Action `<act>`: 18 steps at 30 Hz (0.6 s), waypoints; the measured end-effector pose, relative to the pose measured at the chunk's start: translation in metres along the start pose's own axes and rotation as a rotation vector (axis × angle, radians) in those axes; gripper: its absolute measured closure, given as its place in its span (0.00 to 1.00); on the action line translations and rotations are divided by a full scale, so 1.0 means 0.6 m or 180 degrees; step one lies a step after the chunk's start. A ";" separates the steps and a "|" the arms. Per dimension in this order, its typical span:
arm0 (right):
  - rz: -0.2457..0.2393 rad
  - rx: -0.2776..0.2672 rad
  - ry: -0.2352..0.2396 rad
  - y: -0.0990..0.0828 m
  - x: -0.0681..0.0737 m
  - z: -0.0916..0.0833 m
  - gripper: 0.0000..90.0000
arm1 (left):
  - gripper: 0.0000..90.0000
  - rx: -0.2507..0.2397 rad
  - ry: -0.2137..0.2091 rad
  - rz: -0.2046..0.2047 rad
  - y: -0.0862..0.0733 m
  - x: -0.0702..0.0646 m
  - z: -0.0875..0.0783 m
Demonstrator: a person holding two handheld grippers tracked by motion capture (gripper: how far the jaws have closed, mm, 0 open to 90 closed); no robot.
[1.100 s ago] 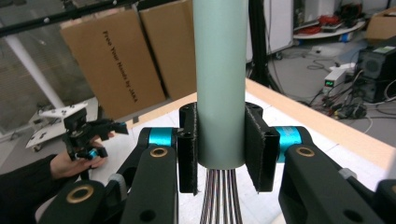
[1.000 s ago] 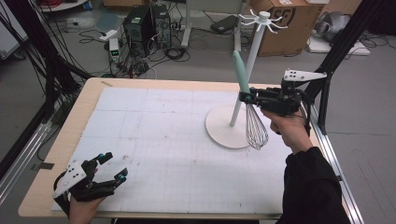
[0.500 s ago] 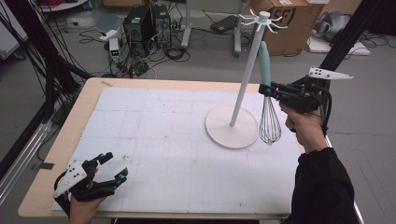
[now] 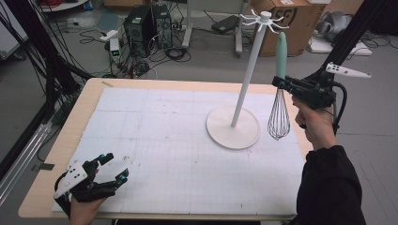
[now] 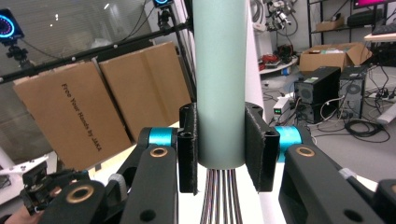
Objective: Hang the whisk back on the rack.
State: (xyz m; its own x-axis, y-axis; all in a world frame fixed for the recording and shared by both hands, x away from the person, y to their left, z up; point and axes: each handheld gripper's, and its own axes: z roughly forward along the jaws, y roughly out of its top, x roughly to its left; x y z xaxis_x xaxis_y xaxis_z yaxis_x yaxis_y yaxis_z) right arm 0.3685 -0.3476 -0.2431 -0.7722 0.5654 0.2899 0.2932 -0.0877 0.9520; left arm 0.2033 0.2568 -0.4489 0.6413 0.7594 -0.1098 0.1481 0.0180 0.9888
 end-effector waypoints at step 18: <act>0.0050 -0.0213 -0.0080 0.024 -0.014 -0.011 0.77 | 0.21 -0.0001 0.0002 -0.0004 0.000 0.000 0.000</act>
State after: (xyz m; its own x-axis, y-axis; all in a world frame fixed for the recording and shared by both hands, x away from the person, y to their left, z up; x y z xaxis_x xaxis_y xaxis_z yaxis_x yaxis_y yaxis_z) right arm 0.3757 -0.3589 -0.2314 -0.7530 0.5840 0.3031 0.2662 -0.1509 0.9520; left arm 0.2033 0.2570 -0.4491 0.6407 0.7598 -0.1109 0.1486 0.0190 0.9887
